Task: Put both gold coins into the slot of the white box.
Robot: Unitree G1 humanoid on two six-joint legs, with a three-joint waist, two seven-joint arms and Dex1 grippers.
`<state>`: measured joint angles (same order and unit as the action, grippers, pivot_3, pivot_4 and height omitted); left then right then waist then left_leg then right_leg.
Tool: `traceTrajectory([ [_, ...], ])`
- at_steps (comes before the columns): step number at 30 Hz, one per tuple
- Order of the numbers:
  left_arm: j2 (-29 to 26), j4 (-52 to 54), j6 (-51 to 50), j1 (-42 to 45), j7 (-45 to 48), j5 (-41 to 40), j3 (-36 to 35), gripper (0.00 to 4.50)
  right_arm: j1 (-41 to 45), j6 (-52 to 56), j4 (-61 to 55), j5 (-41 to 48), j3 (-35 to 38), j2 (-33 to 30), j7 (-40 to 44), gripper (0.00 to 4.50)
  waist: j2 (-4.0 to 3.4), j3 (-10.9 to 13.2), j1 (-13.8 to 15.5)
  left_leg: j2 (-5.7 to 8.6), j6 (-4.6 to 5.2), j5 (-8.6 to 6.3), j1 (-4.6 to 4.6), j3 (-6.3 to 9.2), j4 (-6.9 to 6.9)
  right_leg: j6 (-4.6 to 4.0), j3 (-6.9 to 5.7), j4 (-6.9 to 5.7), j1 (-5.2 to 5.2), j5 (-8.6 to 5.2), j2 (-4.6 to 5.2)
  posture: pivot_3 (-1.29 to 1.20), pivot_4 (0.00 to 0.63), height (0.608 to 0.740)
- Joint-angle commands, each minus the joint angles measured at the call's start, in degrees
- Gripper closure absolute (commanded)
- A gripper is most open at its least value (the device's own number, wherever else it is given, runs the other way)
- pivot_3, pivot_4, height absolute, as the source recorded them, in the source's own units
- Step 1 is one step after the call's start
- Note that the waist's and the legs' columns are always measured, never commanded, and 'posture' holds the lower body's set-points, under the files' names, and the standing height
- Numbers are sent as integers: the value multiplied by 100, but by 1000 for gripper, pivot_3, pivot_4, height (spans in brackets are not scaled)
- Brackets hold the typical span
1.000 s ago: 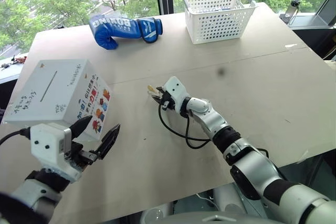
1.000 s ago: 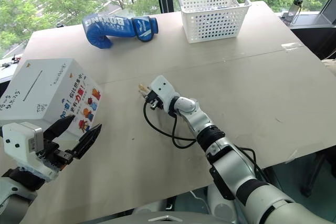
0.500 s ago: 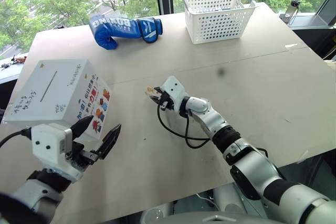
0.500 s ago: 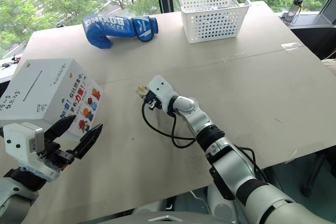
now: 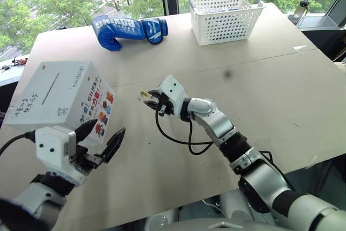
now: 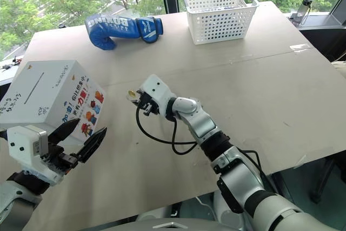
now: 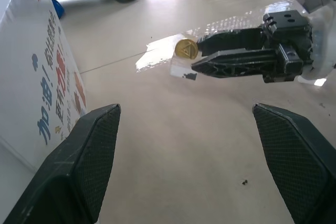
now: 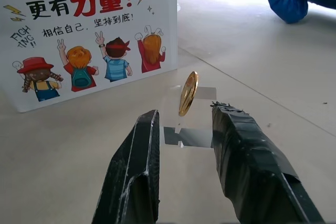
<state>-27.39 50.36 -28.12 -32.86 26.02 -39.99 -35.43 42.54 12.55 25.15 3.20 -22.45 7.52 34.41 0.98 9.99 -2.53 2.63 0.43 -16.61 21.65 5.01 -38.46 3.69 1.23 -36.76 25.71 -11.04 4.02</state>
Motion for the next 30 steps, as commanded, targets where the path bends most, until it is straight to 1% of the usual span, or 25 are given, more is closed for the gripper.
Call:
traceTrajectory([
  [1,-39,32,96,-28,-4,14,-50,380,-89,-14,-302,-25,-21,57,52,3532,0,0,-1,0,0,0,0,0,0,0,0,0,0,0,0,0,150,721],
  [17,-15,1,117,-33,23,73,17,380,-390,183,-606,-103,75,-370,150,3532,1,-1,3,0,0,0,0,-1,0,0,1,0,0,0,1,0,150,721],
  [25,-22,-1,115,-38,35,87,47,380,-433,269,-604,-97,96,-473,228,3532,1,-1,2,0,0,0,0,-2,-1,0,1,0,-1,0,0,0,150,721],
  [26,-26,0,112,-40,35,88,49,380,-428,335,-623,-56,105,-486,295,3032,1,-1,3,0,0,0,0,-2,-1,0,1,0,-1,0,0,0,150,721],
  [28,-26,4,110,-45,38,85,49,380,-430,390,-658,-23,123,-488,331,2422,1,-1,3,0,0,0,0,-2,-1,0,1,0,-1,0,1,0,150,721],
  [29,-27,3,110,-43,38,82,47,380,-431,360,-671,-39,137,-478,295,1931,2,-1,2,0,0,0,0,-1,-1,0,1,1,-1,0,1,0,150,721],
  [30,-28,2,112,-44,41,82,45,380,-435,311,-687,-62,140,-474,271,1573,2,-1,2,0,0,0,0,-2,-1,0,1,0,-1,0,1,0,150,721],
])
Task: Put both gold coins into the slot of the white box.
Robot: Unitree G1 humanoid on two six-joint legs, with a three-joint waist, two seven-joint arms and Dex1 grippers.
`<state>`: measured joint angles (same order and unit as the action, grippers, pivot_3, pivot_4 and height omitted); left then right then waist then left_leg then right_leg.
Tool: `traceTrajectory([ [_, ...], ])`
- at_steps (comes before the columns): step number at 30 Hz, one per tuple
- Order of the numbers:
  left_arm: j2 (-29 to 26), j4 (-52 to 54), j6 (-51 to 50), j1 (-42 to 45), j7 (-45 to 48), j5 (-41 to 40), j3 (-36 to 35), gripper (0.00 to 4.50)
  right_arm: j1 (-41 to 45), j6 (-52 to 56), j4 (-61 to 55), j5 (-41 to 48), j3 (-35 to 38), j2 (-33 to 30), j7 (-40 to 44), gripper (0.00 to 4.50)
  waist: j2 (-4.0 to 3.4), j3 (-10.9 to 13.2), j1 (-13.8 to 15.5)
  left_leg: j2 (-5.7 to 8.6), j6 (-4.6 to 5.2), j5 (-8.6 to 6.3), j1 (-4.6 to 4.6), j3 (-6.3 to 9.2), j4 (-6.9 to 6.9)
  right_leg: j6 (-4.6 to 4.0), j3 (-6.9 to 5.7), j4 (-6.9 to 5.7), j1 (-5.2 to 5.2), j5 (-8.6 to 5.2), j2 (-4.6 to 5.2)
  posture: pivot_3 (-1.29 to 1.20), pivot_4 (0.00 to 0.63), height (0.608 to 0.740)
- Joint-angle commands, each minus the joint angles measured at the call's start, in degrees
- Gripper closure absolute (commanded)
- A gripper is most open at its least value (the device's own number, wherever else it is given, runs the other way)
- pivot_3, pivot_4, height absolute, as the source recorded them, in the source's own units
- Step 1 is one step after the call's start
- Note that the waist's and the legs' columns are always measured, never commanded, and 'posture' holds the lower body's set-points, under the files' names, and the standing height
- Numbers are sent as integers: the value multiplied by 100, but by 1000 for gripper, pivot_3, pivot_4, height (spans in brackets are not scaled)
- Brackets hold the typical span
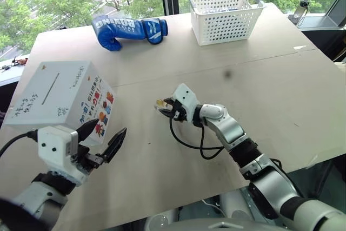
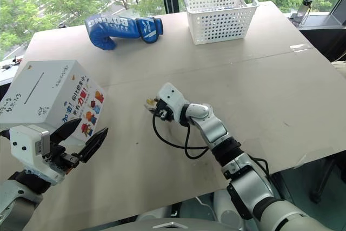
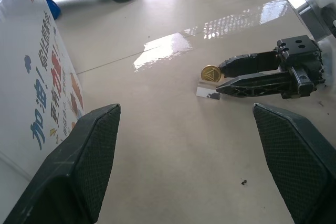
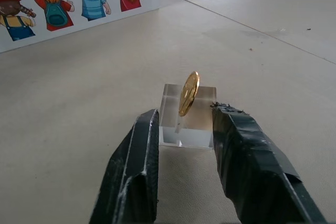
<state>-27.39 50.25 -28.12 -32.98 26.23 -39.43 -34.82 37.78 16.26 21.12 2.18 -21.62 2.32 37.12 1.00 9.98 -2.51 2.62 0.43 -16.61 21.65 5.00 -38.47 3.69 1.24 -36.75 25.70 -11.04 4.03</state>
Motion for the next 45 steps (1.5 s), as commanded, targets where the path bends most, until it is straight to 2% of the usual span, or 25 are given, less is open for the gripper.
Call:
traceTrajectory([
  [1,-34,6,111,-26,24,23,-22,380,38,-116,-302,26,64,56,-22,1220,0,0,0,0,0,0,0,0,0,0,0,0,0,0,0,0,150,721],
  [3,-45,-7,111,-17,33,21,-33,380,44,-114,-361,43,75,78,-24,313,0,0,0,0,0,0,0,0,0,0,0,0,0,0,0,0,150,721],
  [10,-63,-43,121,22,50,25,-34,380,143,-250,-337,77,77,252,-41,313,0,0,-2,0,0,0,0,0,0,0,0,0,0,0,0,0,150,721],
  [20,-41,-42,134,15,36,45,-23,380,394,-535,389,39,227,594,-249,313,1,-1,0,0,0,0,0,1,0,0,-1,0,0,0,0,0,150,721],
  [23,-44,-47,144,-26,56,72,-33,380,376,-590,454,11,217,587,-225,1226,0,0,-1,0,0,0,0,1,0,0,-1,0,0,0,0,0,150,721],
  [27,-53,-56,160,-56,81,101,-22,380,322,-575,446,-15,203,560,-204,3110,0,0,-3,0,0,0,0,1,0,0,-1,0,0,0,-1,0,150,721],
  [28,-51,-56,162,-55,85,103,-21,380,319,-580,448,-19,203,558,-201,3716,0,0,-3,0,0,0,0,1,0,0,-1,0,0,0,0,0,150,721],
  [30,-47,-63,170,-44,101,108,-14,380,308,-571,444,-36,188,545,-182,4432,0,0,-3,0,0,0,0,1,0,0,-1,0,0,0,0,0,150,721],
  [45,-50,-100,167,32,96,179,62,380,276,-386,365,11,265,529,-124,4475,0,-1,-3,0,0,0,-1,1,0,0,0,0,0,0,0,0,150,721],
])
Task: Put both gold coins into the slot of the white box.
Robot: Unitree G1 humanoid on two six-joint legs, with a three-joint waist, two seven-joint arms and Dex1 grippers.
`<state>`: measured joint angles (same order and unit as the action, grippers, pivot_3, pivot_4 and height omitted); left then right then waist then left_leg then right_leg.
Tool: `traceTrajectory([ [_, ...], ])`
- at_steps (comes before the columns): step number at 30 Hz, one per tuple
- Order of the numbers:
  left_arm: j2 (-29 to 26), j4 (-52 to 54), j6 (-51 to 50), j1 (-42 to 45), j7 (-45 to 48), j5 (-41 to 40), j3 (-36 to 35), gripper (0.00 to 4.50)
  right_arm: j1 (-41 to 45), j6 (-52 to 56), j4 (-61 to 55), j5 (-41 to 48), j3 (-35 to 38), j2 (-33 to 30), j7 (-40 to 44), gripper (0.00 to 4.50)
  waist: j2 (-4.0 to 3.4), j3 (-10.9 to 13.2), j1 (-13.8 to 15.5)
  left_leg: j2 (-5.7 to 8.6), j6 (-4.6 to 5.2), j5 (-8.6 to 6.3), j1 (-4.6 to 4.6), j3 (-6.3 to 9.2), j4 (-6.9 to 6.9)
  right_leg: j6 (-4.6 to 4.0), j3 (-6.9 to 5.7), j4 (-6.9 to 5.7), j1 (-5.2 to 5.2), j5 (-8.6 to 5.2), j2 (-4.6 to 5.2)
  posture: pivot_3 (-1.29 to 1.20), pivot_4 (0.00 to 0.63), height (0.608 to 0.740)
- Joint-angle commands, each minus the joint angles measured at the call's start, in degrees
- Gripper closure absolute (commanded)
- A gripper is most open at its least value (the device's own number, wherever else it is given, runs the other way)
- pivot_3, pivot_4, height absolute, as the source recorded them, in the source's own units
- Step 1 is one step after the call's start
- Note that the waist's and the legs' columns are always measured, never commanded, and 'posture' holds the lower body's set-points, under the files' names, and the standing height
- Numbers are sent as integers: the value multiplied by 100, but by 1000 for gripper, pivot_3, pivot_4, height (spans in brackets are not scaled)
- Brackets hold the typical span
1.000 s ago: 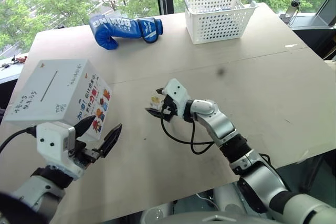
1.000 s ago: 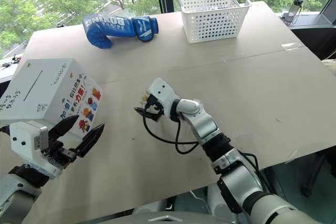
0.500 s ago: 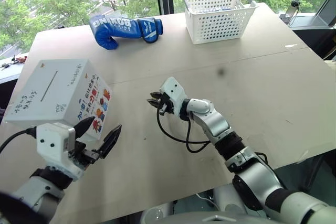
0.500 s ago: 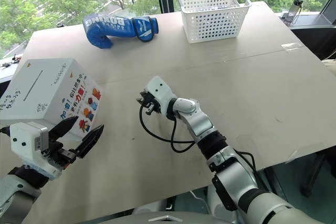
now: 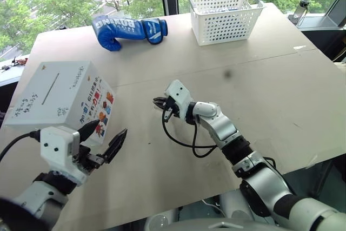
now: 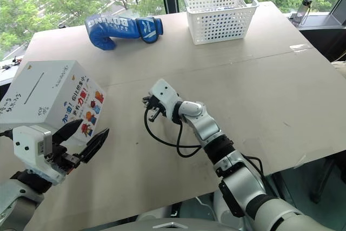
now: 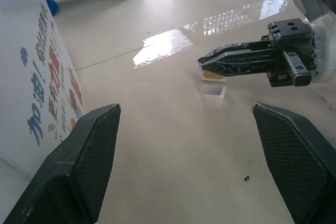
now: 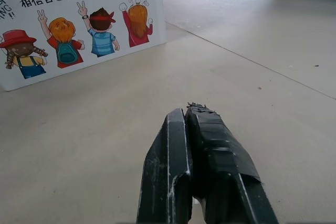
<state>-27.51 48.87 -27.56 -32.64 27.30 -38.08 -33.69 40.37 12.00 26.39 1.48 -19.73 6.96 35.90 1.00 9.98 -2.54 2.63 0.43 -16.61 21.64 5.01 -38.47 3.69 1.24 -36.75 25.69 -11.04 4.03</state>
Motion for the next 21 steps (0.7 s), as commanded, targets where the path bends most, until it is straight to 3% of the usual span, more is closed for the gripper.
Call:
traceTrajectory([
  [1,-38,38,108,8,-18,46,-39,380,40,33,-196,142,164,106,-61,4475,0,0,1,0,0,0,0,0,0,0,0,0,0,0,0,0,150,721],
  [6,202,100,114,274,-222,-466,-49,380,58,-115,-474,509,503,215,-77,4475,-1,1,8,0,0,0,1,1,0,0,-1,0,0,0,0,0,150,721],
  [15,408,199,93,651,-844,-2246,-18,380,-85,1440,-1641,2069,1175,435,-46,4475,-1,1,12,-3,1,0,2,3,-2,0,0,-1,0,0,2,0,150,721],
  [21,869,274,260,1456,-1113,-3609,1163,380,84,2976,-2377,4170,1978,792,-410,4475,-1,1,37,2,2,-1,4,7,-7,0,-3,-1,-4,1,6,0,150,721],
])
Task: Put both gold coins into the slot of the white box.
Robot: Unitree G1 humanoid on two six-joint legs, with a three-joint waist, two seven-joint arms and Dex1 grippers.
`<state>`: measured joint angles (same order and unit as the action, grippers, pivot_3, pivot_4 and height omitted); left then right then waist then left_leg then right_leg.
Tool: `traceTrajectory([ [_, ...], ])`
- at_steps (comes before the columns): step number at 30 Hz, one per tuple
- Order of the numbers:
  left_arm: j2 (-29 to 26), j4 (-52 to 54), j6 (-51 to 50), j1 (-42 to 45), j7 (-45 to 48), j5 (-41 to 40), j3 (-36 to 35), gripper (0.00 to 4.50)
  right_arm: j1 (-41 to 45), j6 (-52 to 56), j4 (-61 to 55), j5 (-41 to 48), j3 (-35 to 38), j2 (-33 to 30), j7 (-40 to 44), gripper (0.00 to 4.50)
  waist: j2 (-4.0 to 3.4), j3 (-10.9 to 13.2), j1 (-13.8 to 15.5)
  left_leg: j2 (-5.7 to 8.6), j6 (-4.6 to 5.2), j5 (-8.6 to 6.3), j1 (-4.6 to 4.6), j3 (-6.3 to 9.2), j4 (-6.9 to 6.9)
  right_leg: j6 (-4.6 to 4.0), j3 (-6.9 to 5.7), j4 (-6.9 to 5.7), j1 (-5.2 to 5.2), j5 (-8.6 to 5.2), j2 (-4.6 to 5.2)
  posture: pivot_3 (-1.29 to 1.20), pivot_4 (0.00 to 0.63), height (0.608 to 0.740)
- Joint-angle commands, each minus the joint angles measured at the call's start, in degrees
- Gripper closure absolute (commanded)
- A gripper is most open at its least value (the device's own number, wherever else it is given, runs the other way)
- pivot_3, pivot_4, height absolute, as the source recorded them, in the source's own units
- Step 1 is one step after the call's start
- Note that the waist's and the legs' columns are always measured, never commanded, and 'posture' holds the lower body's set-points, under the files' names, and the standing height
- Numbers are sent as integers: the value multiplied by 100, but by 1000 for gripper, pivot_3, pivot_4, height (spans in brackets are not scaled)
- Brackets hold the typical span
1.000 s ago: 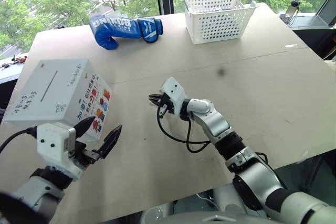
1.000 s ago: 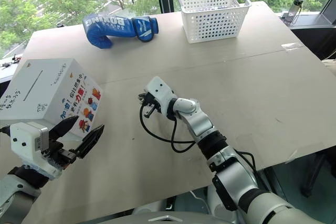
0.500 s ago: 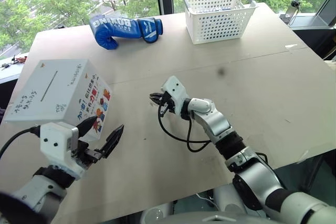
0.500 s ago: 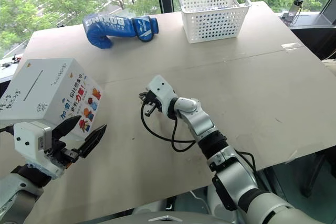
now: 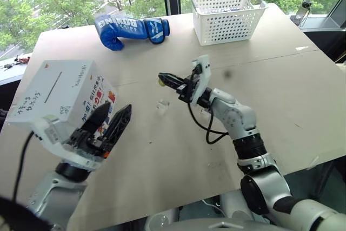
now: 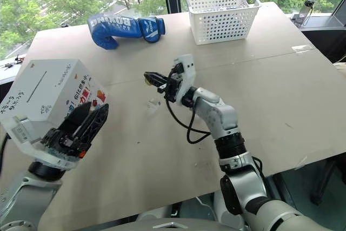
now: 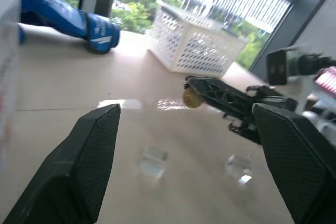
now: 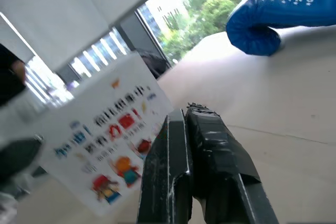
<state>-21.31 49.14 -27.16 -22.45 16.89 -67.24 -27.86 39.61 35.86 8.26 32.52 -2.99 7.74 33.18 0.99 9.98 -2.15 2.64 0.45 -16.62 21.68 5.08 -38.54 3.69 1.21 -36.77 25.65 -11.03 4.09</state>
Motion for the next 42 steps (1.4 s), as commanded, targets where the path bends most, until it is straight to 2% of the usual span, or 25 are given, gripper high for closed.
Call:
traceTrajectory([
  [1,399,175,293,666,-152,-838,773,380,189,754,-636,1365,385,740,-192,4475,0,0,-4,0,0,0,0,-1,-2,0,0,0,-1,0,-1,0,150,721],
  [5,859,-309,513,1427,-502,-965,1147,380,320,1130,-781,2343,667,775,-550,4475,-3,-3,-29,0,0,0,-2,-3,-9,-1,1,-6,-2,1,-4,0,150,721],
  [11,1244,-808,786,2055,-657,-1231,1326,380,464,1159,-849,3382,865,824,-1168,4475,-4,-4,-19,3,1,1,0,-4,-14,-2,2,-6,-2,2,-7,0,150,721],
  [19,1707,-1169,790,2505,-724,-1001,1976,380,626,897,-821,4018,719,799,-1592,4475,-4,-4,-23,11,3,1,3,-5,-23,-1,3,-7,-5,2,-7,0,150,721],
  [23,1883,-1279,884,2678,-782,-972,2010,1467,615,845,-885,4144,581,732,-1637,4500,-4,-4,-30,9,4,0,2,-6,-23,-1,4,-7,-4,2,-9,0,150,721],
  [24,1945,-1328,911,2737,-835,-968,2018,1979,595,845,-919,4180,541,710,-1646,4500,-4,-4,-24,9,3,0,2,-6,-23,-1,4,-7,-4,2,-9,0,150,721],
  [35,2143,-1598,933,3047,-845,-949,2143,1979,569,779,-988,4333,346,574,-1673,4500,-3,-4,-22,11,4,0,5,-4,-27,-1,3,-7,-5,2,-8,0,150,721],
  [38,2159,-1628,938,3083,-817,-945,2129,2713,544,783,-1007,4323,308,545,-1662,4500,-4,-4,-21,11,4,0,5,-4,-27,-1,2,-7,-5,2,-8,0,150,721],
  [39,2164,-1629,938,3087,-804,-945,2129,3288,536,785,-1015,4323,298,538,-1661,4500,-4,-4,-20,11,4,0,5,-3,-27,-1,2,-7,-4,2,-8,0,150,721],
  [40,2153,-1627,922,3091,-781,-943,2139,3561,534,788,-1018,4324,292,531,-1659,4500,-3,-4,-22,11,4,0,6,-3,-27,-1,2,-6,-4,2,-8,0,150,721],
  [41,2150,-1620,914,3093,-759,-946,2148,4091,533,789,-1017,4322,287,527,-1658,4500,-3,-4,-20,11,4,0,6,-3,-27,-1,2,-6,-4,2,-8,0,150,721],
  [42,2152,-1617,912,3096,-741,-948,2153,4301,536,788,-1010,4316,285,524,-1656,4500,-3,-4,-20,11,4,0,6,-3,-27,-1,2,-6,-4,2,-8,0,150,721],
])
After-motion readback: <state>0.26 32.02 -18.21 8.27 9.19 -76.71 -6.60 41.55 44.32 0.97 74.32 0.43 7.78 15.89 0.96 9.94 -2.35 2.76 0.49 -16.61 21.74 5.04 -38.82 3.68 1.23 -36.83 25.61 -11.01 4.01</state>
